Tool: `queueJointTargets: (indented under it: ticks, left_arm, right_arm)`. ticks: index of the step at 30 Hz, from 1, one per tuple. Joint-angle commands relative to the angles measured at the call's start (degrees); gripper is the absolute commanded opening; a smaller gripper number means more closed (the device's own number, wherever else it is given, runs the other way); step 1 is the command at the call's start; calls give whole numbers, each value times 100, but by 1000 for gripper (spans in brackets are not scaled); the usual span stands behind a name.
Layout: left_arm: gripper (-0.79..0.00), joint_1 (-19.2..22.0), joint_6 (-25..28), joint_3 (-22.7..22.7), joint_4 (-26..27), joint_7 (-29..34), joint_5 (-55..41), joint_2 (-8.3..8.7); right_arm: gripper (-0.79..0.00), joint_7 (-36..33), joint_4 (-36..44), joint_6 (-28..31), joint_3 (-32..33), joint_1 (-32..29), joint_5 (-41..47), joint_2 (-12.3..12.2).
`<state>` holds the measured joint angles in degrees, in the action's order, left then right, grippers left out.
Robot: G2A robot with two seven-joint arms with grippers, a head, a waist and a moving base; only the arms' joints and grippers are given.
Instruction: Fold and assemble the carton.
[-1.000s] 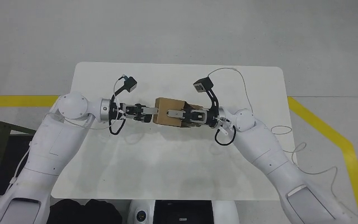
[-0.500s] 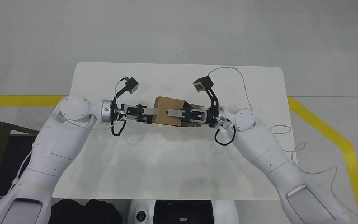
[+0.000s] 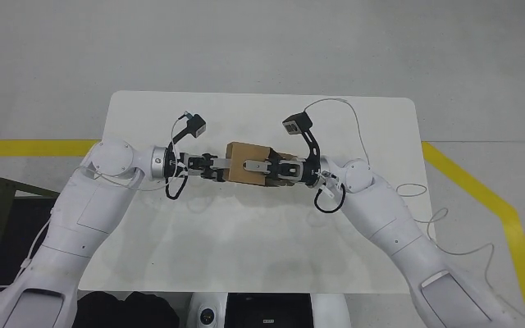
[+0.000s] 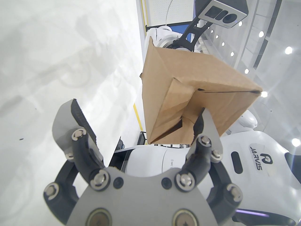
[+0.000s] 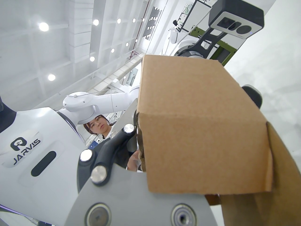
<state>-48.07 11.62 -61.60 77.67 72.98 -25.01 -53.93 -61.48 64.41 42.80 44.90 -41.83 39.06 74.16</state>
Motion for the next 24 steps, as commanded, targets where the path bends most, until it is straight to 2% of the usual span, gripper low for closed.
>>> queueJointTargets:
  ticks: [1, 15, 24]
  left_arm:
    - [0, -2, -8, 6, 6, 8, -3, -4]
    - [0, -80, 118, -321, -18, -147, 568, 94]
    - [0, -185, 835, -555, 175, -736, 981, 128]
  right_arm:
    - [-785, 2, -1, 2, -4, -2, -2, 1]
    - [-785, -365, -559, -366, -58, 132, -294, -9]
    - [-785, -529, -1326, -720, -295, 532, -681, 148]
